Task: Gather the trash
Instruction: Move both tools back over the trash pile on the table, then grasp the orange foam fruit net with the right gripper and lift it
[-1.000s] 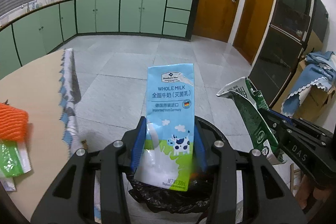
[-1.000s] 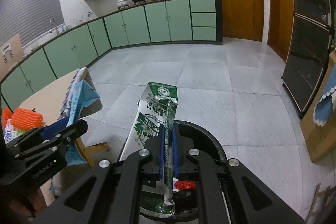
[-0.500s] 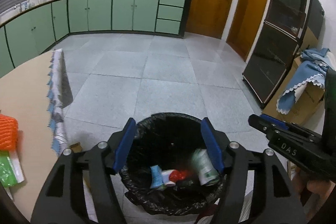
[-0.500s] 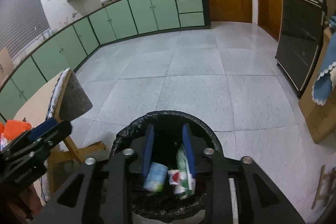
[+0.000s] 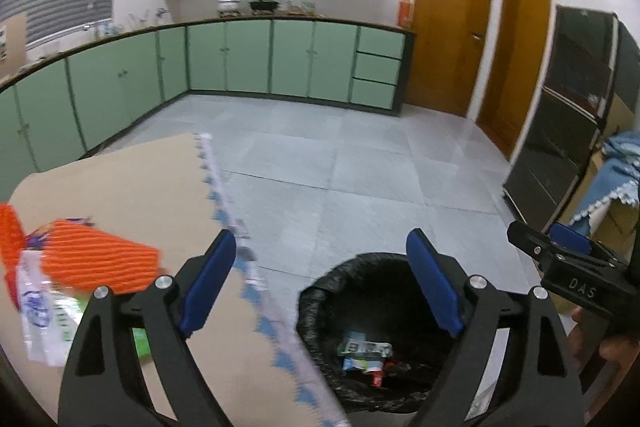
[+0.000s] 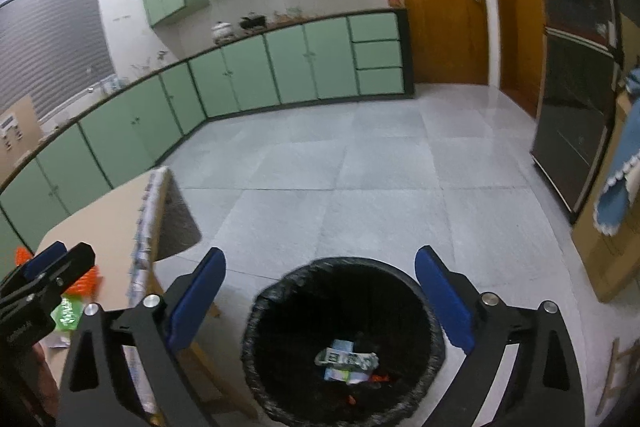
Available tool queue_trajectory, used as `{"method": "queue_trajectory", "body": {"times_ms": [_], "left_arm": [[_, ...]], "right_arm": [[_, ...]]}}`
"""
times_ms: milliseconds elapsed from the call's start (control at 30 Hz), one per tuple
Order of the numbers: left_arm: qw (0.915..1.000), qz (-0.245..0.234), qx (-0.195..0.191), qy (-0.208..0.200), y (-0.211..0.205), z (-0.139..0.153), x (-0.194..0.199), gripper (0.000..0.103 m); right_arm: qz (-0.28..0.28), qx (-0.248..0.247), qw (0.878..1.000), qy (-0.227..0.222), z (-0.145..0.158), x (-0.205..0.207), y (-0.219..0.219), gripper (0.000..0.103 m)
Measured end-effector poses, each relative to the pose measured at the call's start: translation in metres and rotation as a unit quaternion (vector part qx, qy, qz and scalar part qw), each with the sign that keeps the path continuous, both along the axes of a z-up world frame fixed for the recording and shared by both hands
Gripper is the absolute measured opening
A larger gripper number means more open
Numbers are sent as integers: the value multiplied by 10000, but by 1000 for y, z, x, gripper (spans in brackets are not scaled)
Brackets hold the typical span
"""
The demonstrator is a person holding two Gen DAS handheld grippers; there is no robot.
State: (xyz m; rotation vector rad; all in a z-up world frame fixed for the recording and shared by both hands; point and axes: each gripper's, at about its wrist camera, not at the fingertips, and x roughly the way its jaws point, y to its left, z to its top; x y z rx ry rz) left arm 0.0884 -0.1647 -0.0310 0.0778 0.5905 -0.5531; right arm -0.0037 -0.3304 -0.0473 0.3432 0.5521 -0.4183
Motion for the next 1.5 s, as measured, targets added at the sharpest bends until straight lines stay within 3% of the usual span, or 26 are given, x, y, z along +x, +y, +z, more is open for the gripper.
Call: {"method": "queue_trajectory", "body": {"times_ms": [267,500,700,933,1400,1500], "left_arm": [[9964,810,129,-198,73,11,8,85],[9834,1735,441,-289,154,10,17,85],[9709,2341,510,-11,216,-4,25,85],[9623,2666,532,129,250,-14,34,85],[9566,2852,578,146,279,-22,41,85],[9568,2842,581,191,280,-26,44,85]], "right_arm": [[648,-245,9975,-146,12,36,62,94],[1301,-242,9910,-206,8,72,125,94],[1794,-394,9828,-188,-1,98,176,94],[2326,-406,9717,7,-12,127,220,94],[3146,-235,9468,632,-44,193,273,94],[3301,-52,9416,666,-48,194,270,86]]}}
